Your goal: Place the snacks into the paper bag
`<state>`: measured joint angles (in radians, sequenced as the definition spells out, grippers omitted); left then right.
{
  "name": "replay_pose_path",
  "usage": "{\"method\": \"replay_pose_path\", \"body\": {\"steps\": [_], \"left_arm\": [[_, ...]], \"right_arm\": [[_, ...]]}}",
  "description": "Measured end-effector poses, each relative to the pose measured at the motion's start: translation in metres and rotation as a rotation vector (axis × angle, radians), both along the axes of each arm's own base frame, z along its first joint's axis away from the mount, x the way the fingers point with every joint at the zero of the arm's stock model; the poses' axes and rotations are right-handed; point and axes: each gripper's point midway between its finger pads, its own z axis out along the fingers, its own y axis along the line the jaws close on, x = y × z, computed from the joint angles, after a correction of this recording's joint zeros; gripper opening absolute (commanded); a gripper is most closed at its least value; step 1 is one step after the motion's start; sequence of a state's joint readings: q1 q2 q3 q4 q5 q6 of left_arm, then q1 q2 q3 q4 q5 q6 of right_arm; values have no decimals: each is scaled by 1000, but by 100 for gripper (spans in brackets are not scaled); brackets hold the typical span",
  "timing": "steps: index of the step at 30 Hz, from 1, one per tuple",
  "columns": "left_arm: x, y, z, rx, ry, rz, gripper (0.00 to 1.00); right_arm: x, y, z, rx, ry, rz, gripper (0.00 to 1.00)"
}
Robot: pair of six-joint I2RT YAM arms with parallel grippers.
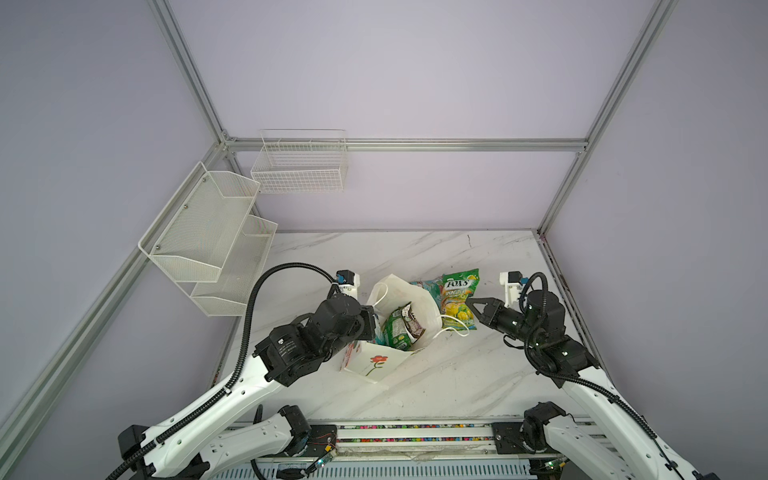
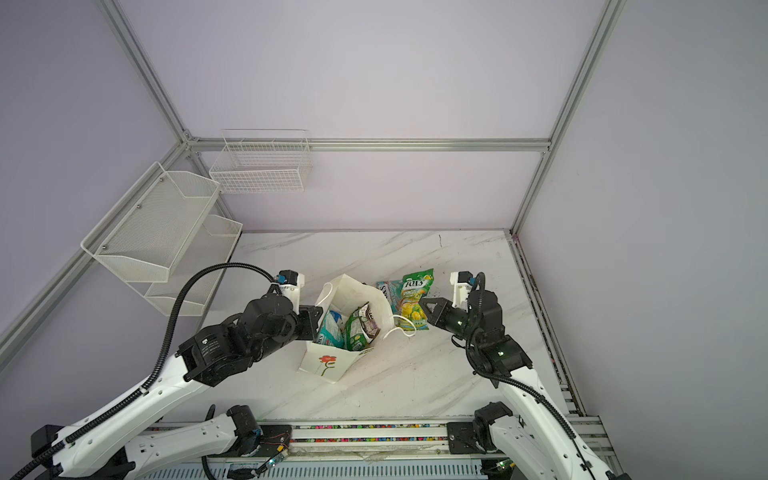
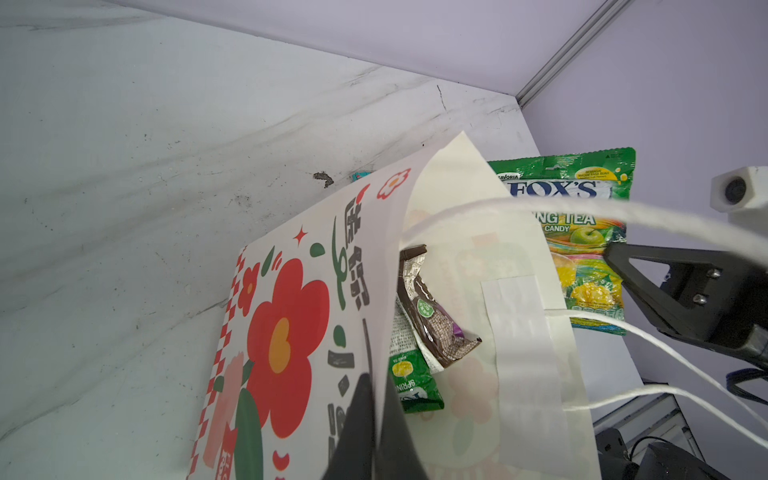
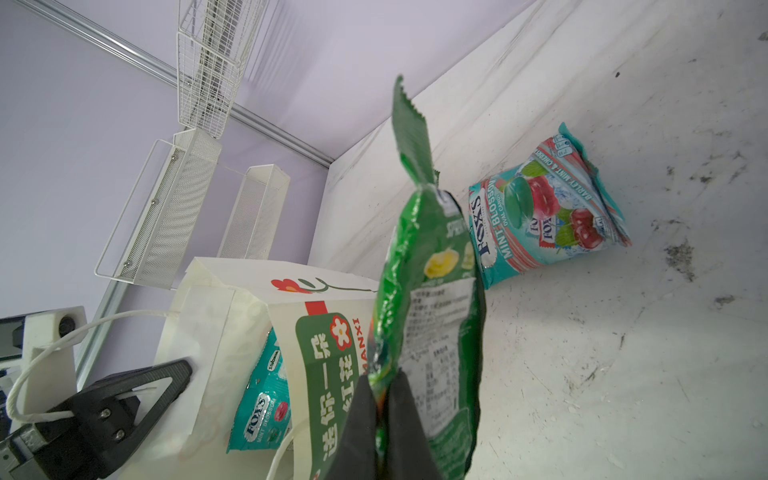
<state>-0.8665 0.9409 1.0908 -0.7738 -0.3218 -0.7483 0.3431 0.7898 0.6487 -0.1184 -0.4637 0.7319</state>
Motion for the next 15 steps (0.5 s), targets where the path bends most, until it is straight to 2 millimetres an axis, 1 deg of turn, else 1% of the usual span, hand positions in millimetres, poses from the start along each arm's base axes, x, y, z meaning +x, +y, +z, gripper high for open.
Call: {"method": "replay_pose_path", "body": {"steps": [4, 7, 11, 15], "left_arm": [[-1, 4, 0, 9, 0, 9, 0], [-2, 7, 0, 14, -3, 15, 0], [-3, 10, 0, 19, -4, 21, 0], [-4, 12, 0, 24, -5, 25, 0]], "right_arm": [[0, 0, 3, -1, 1, -1, 0], [0, -1, 12, 1, -7, -3, 0], [1, -2, 30, 6, -38, -9, 0], [1, -3, 54, 11, -80, -15, 0]]}}
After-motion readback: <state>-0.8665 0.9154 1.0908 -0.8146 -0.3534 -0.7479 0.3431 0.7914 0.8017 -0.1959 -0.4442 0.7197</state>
